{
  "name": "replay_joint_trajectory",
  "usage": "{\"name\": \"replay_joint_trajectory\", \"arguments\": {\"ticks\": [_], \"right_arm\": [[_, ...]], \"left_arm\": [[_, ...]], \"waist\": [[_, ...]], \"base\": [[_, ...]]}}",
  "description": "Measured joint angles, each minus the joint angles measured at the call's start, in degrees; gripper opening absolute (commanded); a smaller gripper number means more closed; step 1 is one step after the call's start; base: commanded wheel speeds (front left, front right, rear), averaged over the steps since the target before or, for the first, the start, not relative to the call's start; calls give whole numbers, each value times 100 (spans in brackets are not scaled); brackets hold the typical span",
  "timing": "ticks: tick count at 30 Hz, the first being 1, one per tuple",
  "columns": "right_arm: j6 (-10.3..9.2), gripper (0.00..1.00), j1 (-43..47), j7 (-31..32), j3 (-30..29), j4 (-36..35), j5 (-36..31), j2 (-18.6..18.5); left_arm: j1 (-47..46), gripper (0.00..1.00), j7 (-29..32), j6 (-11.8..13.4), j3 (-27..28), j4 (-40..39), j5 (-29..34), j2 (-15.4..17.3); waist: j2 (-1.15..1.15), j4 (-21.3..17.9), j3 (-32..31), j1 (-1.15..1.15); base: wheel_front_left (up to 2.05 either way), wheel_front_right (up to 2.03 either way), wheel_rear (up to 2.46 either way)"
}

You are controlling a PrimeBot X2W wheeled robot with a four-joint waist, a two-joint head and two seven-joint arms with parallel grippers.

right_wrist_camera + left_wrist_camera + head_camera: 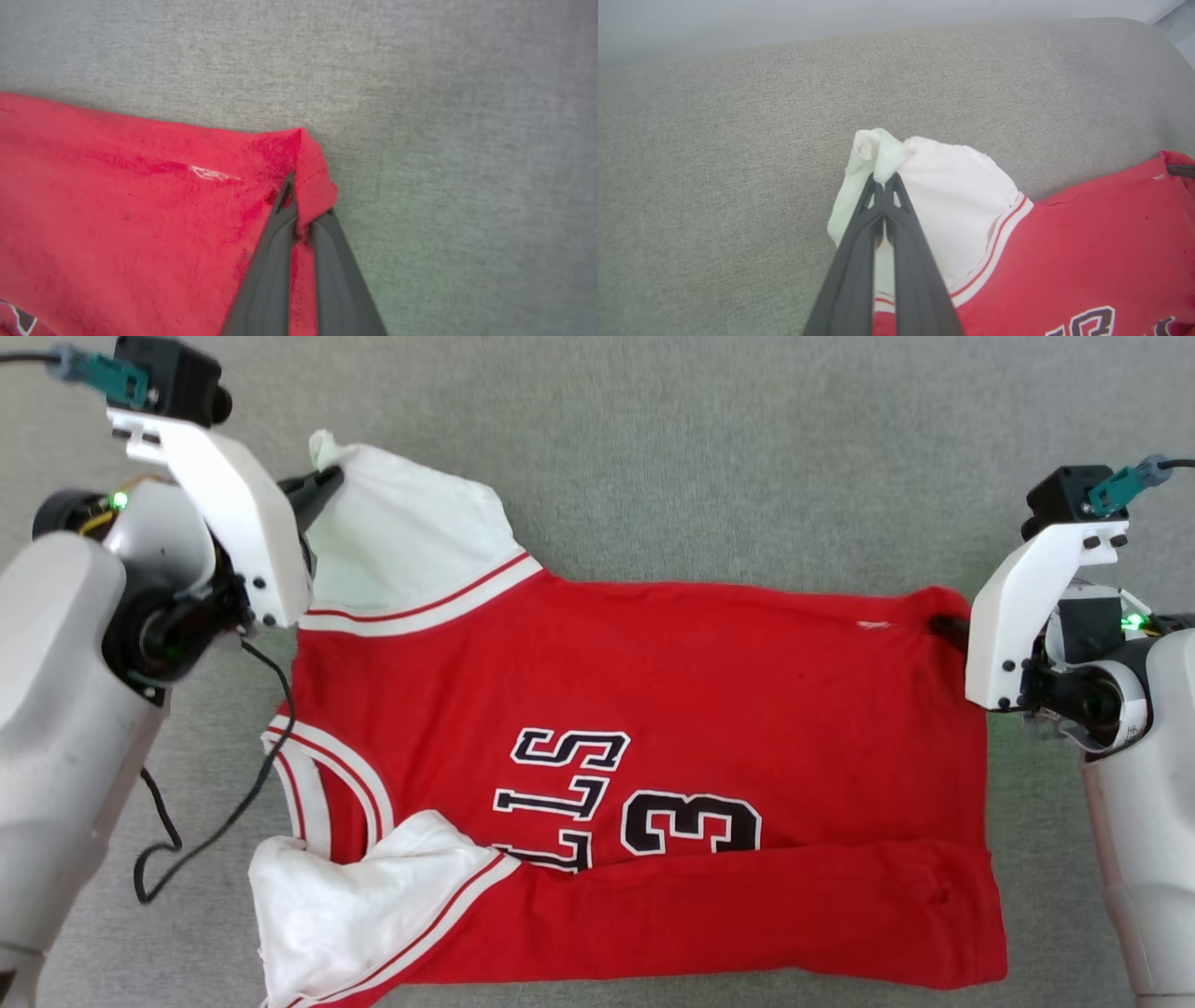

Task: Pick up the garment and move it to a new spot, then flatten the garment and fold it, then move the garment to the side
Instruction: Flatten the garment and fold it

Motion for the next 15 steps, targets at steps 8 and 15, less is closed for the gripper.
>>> {"name": "replay_joint_trajectory", "arguments": {"ticks": [8,15], "right_arm": [[0,0,461,-449,148,-678,135,-172],[0,0,1582,-630,64,-1180,377,-253]], "left_arm": [[945,0,-757,177,277,-323,-219,98],[2369,0,-1367,506,544,-1004,-636,249]], "waist": [[0,60,-639,0],[0,176,-1300,-1]], "base": [[0,0,0],[0,0,0]]}}
